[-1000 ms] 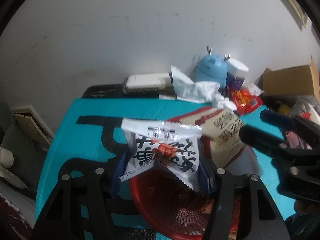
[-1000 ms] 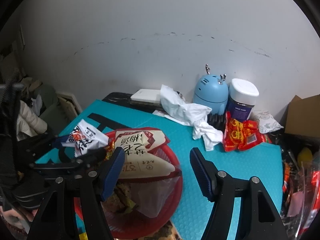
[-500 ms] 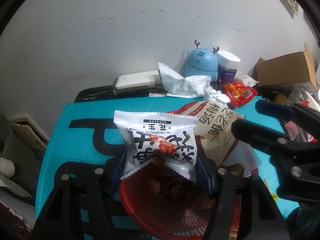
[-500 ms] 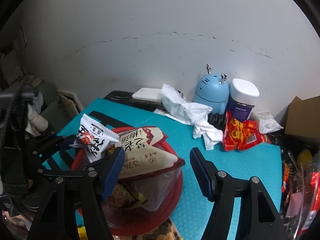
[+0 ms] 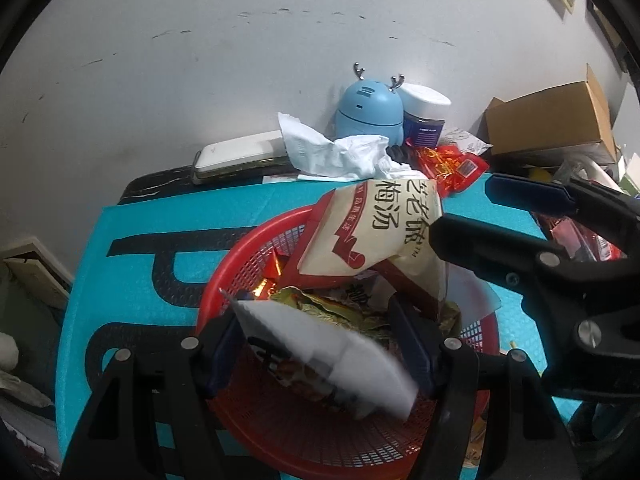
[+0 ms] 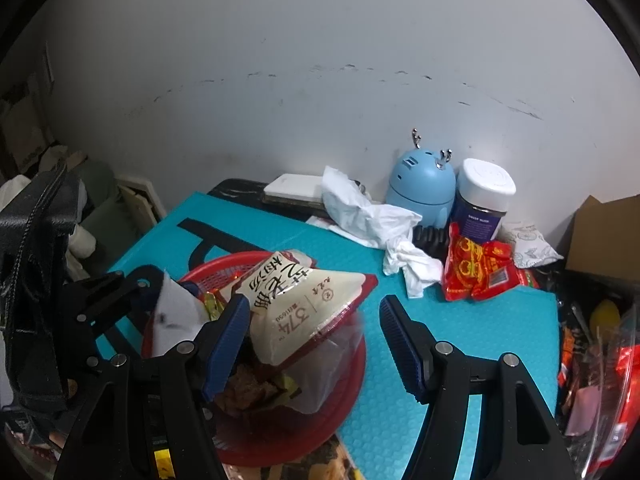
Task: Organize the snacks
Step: 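Open the left tool to drop the white printed packet into the basket, then move both open tools back toward the loose snacks on the mat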
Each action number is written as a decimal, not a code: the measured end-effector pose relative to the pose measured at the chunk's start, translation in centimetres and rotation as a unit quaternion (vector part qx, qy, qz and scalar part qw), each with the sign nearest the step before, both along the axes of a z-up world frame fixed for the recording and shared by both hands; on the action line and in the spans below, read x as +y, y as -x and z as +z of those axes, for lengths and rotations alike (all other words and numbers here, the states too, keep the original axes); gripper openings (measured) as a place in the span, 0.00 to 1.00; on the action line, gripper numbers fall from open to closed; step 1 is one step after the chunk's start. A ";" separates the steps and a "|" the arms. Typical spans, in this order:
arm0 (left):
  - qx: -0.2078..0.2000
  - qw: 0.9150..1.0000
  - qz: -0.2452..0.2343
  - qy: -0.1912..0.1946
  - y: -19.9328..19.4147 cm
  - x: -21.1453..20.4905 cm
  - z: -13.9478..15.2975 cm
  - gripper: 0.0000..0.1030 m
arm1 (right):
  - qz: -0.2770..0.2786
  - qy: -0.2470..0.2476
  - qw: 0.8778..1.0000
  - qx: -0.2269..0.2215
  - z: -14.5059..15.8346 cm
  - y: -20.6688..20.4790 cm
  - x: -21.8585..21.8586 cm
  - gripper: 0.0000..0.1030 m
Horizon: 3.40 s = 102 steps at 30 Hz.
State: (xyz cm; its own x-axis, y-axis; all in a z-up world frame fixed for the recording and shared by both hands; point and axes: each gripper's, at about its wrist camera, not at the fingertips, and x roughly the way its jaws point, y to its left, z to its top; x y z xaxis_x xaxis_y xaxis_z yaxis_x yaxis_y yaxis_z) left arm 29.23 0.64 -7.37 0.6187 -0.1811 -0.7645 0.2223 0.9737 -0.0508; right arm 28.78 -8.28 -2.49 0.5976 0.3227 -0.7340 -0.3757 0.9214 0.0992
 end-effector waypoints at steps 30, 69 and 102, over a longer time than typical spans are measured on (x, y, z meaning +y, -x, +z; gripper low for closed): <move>-0.118 0.992 0.033 -0.008 7.3 0.2 9.9 0.67 | -0.012 -0.029 0.998 -0.056 7.3 5.7 -2.3 0.66; -0.206 0.978 0.030 0.026 28.2 -0.1 17.4 0.82 | -0.006 -0.024 0.988 -0.155 14.9 26.2 -4.3 0.73; -0.084 0.994 0.009 0.067 20.2 -2.1 7.0 0.82 | -0.027 -0.025 0.999 -0.012 2.8 18.9 -7.2 0.73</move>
State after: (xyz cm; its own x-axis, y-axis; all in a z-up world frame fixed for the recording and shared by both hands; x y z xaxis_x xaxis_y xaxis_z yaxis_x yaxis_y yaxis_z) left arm 9.06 -1.48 -0.35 0.7401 -0.2624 -0.6192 0.2216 0.9645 -0.1439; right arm 9.89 -15.46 0.31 0.6319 0.3250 -0.7037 -0.3284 0.9346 0.1368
